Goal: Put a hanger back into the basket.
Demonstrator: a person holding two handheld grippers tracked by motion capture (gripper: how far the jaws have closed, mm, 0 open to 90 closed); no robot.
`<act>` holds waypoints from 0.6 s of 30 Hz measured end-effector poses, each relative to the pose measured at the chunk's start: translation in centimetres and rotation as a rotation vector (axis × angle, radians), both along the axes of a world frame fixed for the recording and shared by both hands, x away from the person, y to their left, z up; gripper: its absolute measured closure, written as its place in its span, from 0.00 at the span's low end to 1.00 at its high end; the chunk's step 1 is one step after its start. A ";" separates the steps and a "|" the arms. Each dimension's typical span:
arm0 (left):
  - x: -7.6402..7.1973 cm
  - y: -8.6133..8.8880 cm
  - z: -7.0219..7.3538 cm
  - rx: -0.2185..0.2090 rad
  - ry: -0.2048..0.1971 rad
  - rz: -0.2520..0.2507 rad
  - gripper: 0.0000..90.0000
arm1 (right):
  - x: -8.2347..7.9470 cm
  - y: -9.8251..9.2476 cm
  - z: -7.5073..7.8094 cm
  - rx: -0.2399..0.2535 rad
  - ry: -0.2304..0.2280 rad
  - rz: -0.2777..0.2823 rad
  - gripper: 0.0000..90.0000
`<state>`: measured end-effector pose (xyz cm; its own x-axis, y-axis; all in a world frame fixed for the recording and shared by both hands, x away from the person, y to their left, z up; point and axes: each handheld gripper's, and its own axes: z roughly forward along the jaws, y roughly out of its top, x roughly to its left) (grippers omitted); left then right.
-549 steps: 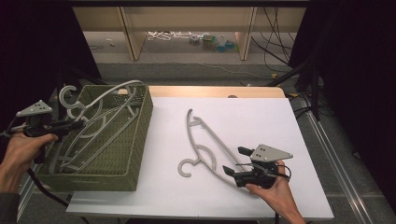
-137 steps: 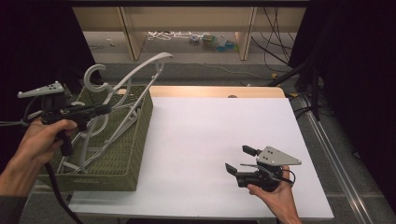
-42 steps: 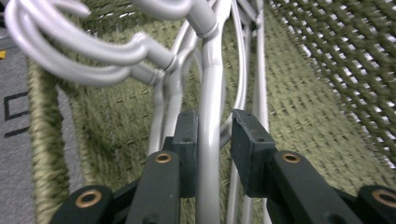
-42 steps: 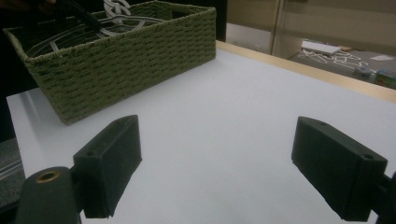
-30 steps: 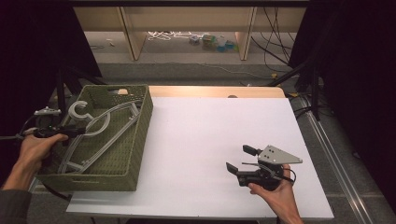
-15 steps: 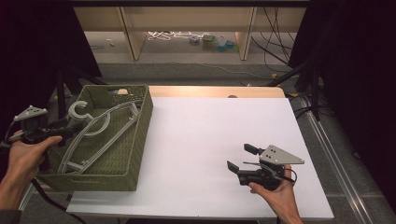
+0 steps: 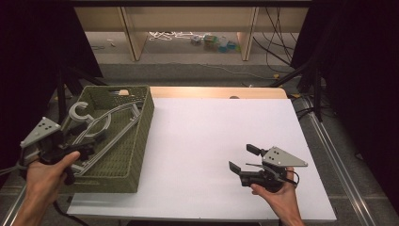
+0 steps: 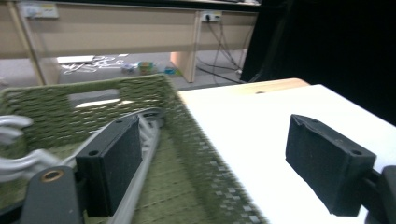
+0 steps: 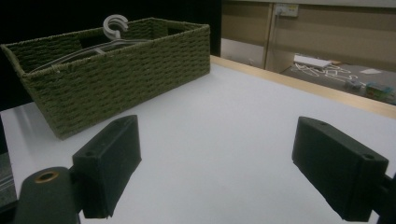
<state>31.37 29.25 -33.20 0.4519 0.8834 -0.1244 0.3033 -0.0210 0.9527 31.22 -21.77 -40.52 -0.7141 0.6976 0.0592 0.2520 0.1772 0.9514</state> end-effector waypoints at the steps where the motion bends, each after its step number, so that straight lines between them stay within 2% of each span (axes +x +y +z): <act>1: -0.2 -0.4 0.0 0.007 -0.004 -0.013 0.20 | 0.0 0.0 0.0 0.007 -0.010 -0.011 0.18; 3: -0.4 -1.1 0.0 0.033 -0.022 -0.021 0.20 | 0.0 -0.1 0.0 0.013 -0.016 -0.014 0.18; 8: -1.2 -3.2 -0.4 0.007 -0.021 -0.061 0.20 | 0.1 -0.1 -0.1 0.012 -0.010 -0.006 0.18; 12: -1.5 -4.8 -1.4 -0.006 -0.020 -0.092 0.21 | 0.1 -0.1 -0.1 0.013 -0.008 0.000 0.18; 15: -1.6 -5.8 -2.2 0.010 -0.023 -0.118 0.21 | 0.1 -0.1 -0.2 0.023 -0.015 -0.010 0.18; 18: -1.6 -6.5 -2.9 -0.010 -0.029 -0.131 0.21 | 0.0 -0.1 -0.3 0.027 -0.017 -0.004 0.18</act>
<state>29.81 22.77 -36.10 0.5669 0.8153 -0.1182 0.2709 -0.0491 0.9613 31.24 -21.91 -40.78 -0.7126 0.6984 0.0664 0.2367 0.1503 0.9599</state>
